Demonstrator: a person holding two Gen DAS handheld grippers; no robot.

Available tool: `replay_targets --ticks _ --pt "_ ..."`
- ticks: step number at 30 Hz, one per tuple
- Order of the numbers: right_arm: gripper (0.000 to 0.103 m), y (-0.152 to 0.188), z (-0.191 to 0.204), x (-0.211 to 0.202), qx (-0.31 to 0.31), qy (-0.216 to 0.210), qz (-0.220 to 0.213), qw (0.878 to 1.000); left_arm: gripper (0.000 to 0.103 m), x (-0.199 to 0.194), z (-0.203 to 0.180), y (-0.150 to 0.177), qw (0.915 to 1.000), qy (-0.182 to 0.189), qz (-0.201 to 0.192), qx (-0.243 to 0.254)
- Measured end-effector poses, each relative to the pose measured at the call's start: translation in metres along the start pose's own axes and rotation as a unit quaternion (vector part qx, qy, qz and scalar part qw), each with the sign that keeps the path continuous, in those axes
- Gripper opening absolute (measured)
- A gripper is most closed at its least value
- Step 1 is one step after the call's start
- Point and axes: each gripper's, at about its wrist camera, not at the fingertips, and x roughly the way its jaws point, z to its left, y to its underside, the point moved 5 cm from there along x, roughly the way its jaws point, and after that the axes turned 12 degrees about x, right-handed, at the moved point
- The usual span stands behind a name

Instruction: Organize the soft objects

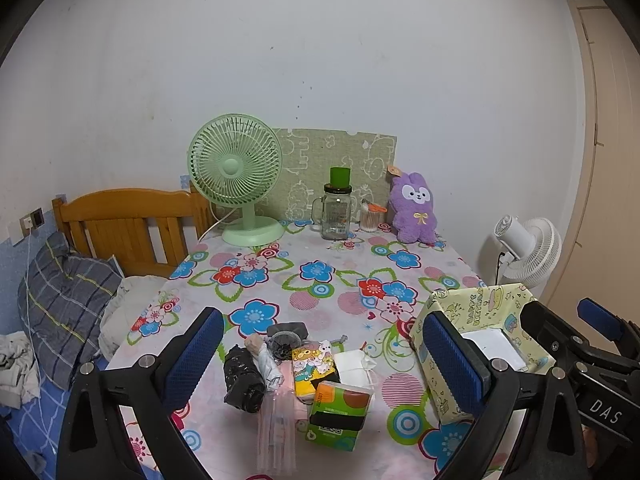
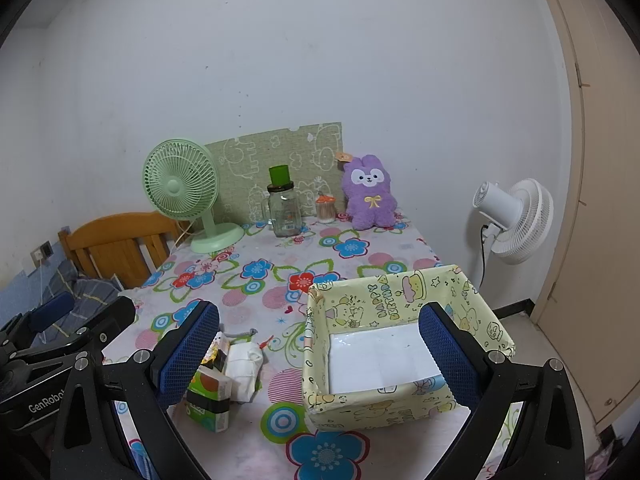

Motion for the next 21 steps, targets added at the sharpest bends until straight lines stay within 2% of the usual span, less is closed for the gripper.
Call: replay_targets --ticks 21 --pt "0.101 0.0003 0.0003 -0.0019 0.002 0.004 -0.001 1.0 0.1 -0.0004 0.005 -0.0006 1.0 -0.001 0.0 0.002"
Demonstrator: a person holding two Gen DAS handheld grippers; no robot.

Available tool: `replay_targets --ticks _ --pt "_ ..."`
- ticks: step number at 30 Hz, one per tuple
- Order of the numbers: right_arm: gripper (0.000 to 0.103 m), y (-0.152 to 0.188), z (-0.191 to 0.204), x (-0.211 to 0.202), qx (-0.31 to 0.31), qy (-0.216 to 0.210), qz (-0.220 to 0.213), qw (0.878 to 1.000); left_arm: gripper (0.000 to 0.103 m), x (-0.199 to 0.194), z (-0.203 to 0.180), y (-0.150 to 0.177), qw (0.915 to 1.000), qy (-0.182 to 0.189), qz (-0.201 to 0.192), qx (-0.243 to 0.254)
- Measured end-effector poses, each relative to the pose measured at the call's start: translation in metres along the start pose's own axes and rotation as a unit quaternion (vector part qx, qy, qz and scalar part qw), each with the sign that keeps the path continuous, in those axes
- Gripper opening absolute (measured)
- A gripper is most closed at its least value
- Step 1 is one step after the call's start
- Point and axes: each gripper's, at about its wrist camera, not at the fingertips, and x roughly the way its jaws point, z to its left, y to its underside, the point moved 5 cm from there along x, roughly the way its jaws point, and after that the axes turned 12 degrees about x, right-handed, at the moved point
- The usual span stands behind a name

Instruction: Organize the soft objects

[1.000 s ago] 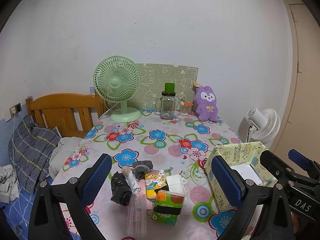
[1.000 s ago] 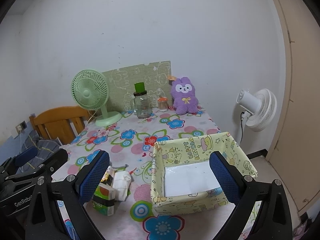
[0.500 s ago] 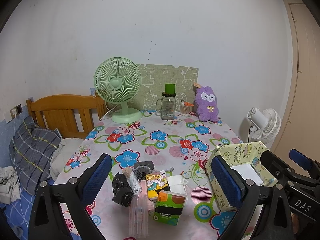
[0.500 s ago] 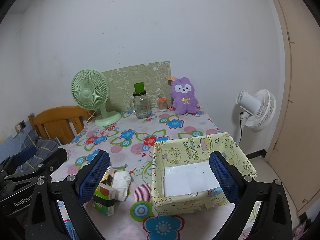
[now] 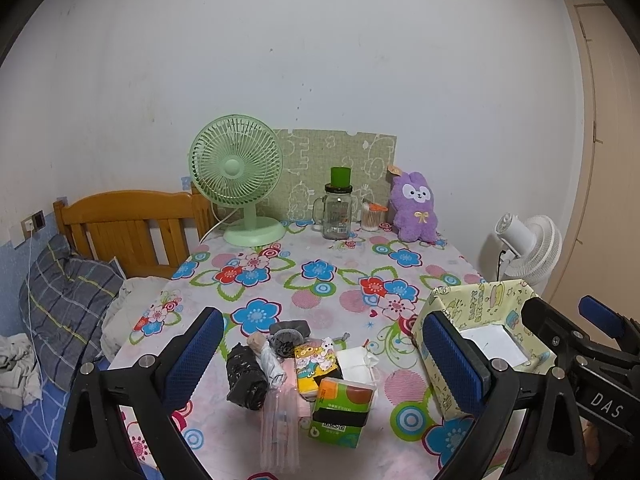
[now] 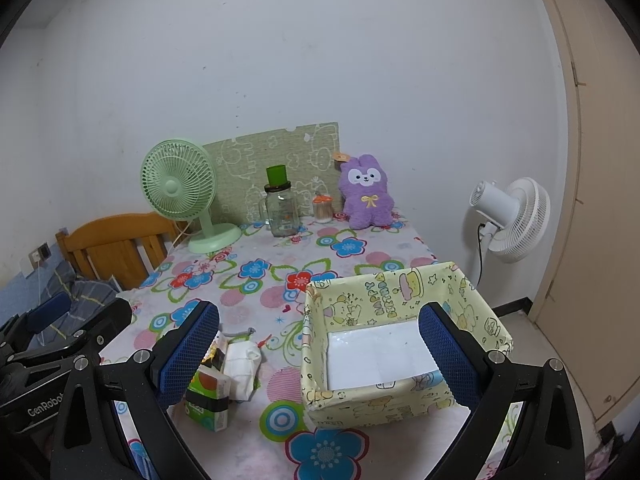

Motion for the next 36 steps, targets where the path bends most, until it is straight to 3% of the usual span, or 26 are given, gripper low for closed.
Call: replay_targets --ticks 21,28,36 --pt "0.099 0.016 0.01 0.012 -0.008 -0.004 0.009 1.0 0.098 0.006 0.0 0.027 0.9999 -0.008 0.015 0.001" --pt "0.095 0.034 0.02 0.023 -0.019 -0.015 0.027 0.999 0.088 0.015 0.004 0.043 0.9994 -0.006 0.035 -0.001" --pt "0.094 0.055 0.03 0.035 -0.018 -0.027 0.046 0.998 0.085 0.026 0.014 0.065 0.9985 -0.004 0.054 -0.005"
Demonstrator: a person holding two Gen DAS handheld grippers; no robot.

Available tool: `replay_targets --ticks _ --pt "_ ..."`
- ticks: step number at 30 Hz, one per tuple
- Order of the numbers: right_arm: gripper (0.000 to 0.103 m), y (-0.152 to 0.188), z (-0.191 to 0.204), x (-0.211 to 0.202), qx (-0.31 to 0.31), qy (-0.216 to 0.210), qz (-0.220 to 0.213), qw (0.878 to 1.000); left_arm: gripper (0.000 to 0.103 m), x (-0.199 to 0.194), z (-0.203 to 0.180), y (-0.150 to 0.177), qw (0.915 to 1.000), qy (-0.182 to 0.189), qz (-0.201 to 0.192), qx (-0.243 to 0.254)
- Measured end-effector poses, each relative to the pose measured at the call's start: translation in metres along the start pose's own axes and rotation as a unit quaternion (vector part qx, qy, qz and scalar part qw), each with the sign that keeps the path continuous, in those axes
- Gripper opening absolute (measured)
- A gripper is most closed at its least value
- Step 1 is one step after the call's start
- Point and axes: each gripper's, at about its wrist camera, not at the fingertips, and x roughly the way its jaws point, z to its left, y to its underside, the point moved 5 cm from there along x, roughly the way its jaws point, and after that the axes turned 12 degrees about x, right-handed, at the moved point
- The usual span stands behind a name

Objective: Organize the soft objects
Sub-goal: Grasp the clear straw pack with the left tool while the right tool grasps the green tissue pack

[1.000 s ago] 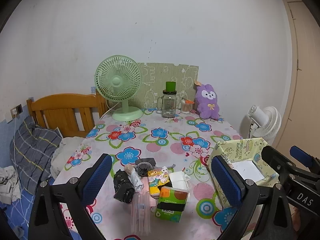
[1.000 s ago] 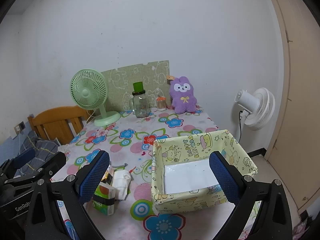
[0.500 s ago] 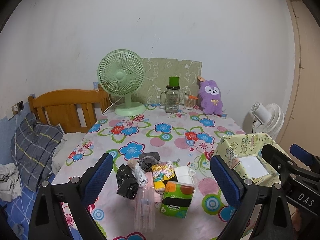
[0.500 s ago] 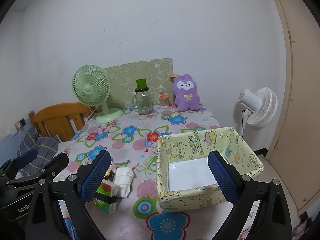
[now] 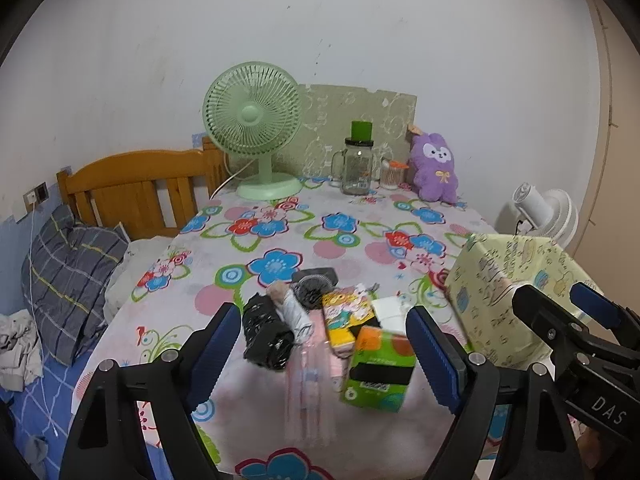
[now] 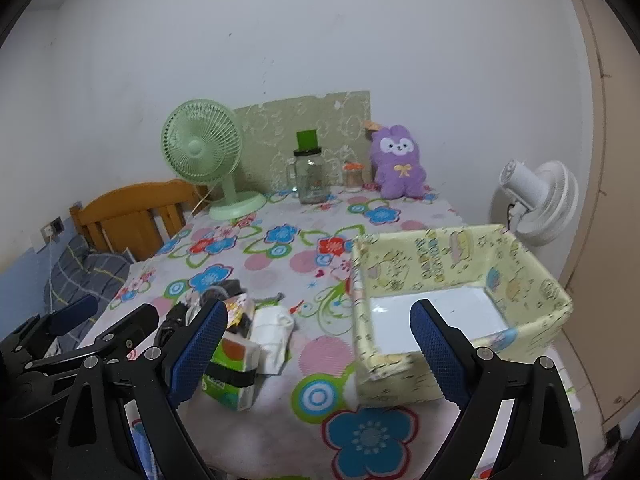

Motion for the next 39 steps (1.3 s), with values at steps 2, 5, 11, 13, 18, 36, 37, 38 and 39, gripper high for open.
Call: replay_targets --ticks 2,5,11,13,18,36,37,38,39 --pt "0.094 0.005 0.002 0.003 0.001 -0.002 0.003 1.0 0.086 0.004 0.002 0.003 1.0 -0.001 0.005 0.002" --pt "0.094 0.01 0.005 0.008 0.004 -0.004 0.007 1.0 0.086 0.01 0.005 0.011 0.9998 -0.006 0.013 0.01" --pt "0.094 0.018 0.013 0.019 0.003 -0.007 0.017 1.0 0.086 0.019 0.007 0.025 0.9994 -0.004 0.028 0.019" --pt "0.094 0.02 0.018 0.023 0.0 -0.01 0.023 1.0 0.085 0.022 0.008 0.03 0.9993 0.0 0.033 0.019" --pt "0.09 0.03 0.029 0.035 -0.011 -0.015 0.042 0.999 0.083 0.034 0.008 0.041 0.9985 0.013 0.05 0.018" --pt "0.089 0.056 0.051 0.08 -0.025 -0.011 0.099 0.995 0.06 0.065 0.005 0.061 0.9946 0.043 0.093 0.012" --pt "0.089 0.057 0.052 0.081 -0.026 -0.011 0.101 0.994 0.058 0.067 0.004 0.062 0.9942 0.048 0.096 0.011" --pt "0.089 0.059 0.053 0.083 -0.027 -0.011 0.104 0.994 0.057 0.068 0.004 0.063 0.9939 0.048 0.098 0.011" --pt "0.087 0.06 0.054 0.085 -0.028 -0.01 0.107 0.994 0.056 0.07 0.005 0.064 0.9938 0.044 0.102 0.012"
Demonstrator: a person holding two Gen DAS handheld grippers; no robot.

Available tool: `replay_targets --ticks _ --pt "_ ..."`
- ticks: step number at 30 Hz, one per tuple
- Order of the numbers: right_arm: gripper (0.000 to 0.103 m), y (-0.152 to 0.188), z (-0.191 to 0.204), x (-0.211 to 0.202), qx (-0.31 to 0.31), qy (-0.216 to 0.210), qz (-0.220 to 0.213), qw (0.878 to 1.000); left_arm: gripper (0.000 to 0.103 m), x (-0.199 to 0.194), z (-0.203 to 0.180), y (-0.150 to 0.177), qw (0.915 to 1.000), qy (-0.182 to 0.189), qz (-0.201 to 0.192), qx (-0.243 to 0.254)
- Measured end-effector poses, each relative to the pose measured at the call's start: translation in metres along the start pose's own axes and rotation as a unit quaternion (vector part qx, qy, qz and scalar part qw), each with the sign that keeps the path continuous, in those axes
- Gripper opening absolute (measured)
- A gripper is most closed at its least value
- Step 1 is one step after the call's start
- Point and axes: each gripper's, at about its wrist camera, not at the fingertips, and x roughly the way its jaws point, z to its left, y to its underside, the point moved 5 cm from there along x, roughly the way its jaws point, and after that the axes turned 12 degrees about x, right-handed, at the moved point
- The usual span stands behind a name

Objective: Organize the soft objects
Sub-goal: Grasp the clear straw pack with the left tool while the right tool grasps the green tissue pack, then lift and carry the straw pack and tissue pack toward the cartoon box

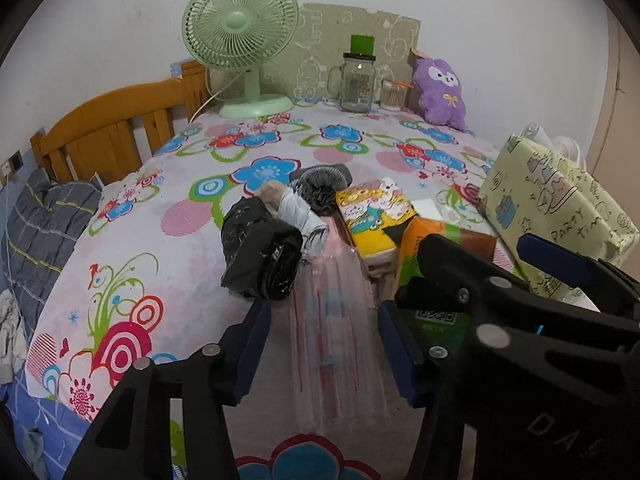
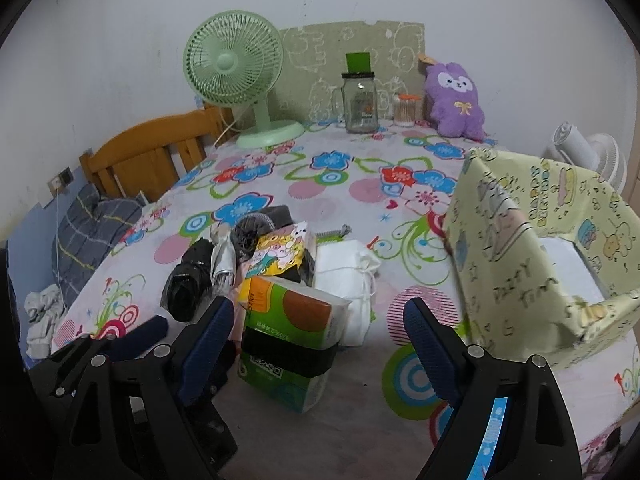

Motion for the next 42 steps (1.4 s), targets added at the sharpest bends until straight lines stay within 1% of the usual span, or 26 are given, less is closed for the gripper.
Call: replay_targets --ticks 1,3,5,7,10,12,13,17,20,32,42 --pt "0.086 0.001 0.001 0.002 -0.001 0.0 0.003 1.0 0.054 0.001 0.0 0.001 1.0 -0.004 0.002 0.001" --pt "0.085 0.003 0.003 0.007 -0.003 0.001 0.01 1.0 0.052 0.003 -0.001 0.002 1.0 0.002 0.004 0.001" --pt "0.084 0.005 0.004 0.011 -0.004 0.001 0.015 1.0 0.047 0.005 -0.002 0.003 1.0 0.007 0.006 0.001" --pt "0.081 0.007 0.005 0.016 -0.005 0.001 0.023 1.0 0.042 0.008 -0.002 0.004 0.9999 0.012 0.01 0.0" --pt "0.073 0.012 0.007 0.023 -0.006 0.001 0.037 0.999 0.036 0.01 -0.001 0.004 0.9998 0.015 0.013 -0.003" --pt "0.063 0.015 0.007 0.025 -0.003 -0.001 0.045 0.999 0.033 0.009 0.0 0.003 0.9998 0.018 0.011 -0.006" --pt "0.06 0.015 0.007 0.026 -0.002 -0.002 0.046 0.999 0.032 0.008 0.0 0.003 0.9998 0.019 0.009 -0.006" --pt "0.052 0.015 0.006 0.025 0.006 -0.004 0.049 0.999 0.029 0.004 -0.003 0.0 0.9998 0.019 0.006 0.0" --pt "0.049 0.013 0.005 0.022 0.014 -0.009 0.05 0.999 0.029 0.0 -0.007 -0.003 0.9998 0.02 0.003 0.004" --pt "0.046 -0.008 -0.002 -0.003 0.02 -0.011 0.025 0.999 0.029 -0.017 -0.016 -0.026 0.9996 0.016 -0.02 0.008" --pt "0.046 -0.037 -0.005 -0.031 0.017 -0.003 -0.009 1.0 0.029 -0.038 -0.024 -0.055 0.9986 0.014 -0.05 0.013"
